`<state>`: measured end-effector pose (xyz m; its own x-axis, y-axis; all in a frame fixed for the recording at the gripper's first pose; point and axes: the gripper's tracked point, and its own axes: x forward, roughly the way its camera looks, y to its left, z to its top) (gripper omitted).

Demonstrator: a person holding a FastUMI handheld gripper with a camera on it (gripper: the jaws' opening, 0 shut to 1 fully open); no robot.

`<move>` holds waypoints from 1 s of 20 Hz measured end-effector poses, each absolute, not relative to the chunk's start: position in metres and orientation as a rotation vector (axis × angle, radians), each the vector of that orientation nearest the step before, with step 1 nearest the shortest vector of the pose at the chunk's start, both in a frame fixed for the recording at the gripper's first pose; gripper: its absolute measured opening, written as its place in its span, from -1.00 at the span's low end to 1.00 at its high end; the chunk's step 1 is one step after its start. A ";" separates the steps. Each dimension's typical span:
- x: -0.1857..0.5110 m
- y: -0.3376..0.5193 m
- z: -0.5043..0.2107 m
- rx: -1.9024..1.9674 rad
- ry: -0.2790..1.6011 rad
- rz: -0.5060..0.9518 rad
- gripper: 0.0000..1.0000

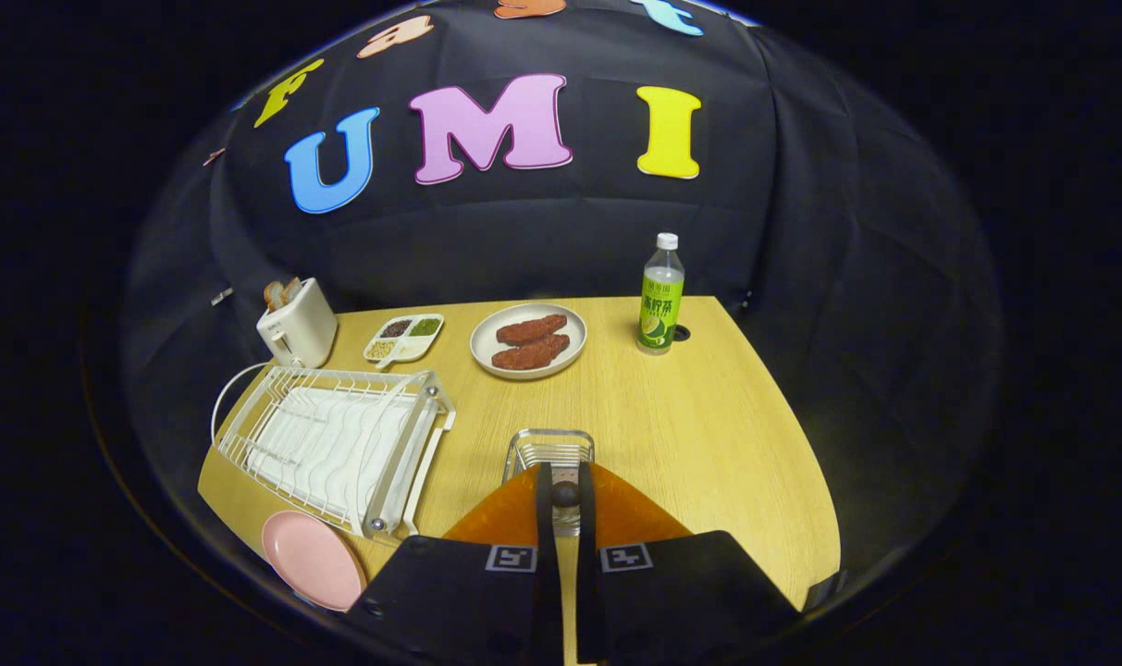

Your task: Take the plate from the dish rack, then take the spoon from the basket and place it into the plate.

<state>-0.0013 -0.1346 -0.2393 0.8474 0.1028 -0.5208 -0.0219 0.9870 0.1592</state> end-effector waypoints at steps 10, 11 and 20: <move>-0.024 -0.102 -0.117 0.157 0.396 0.135 -0.80; -0.030 -0.092 -0.108 0.158 0.391 0.159 -0.80; -0.102 0.061 -0.108 0.152 0.449 0.495 -0.80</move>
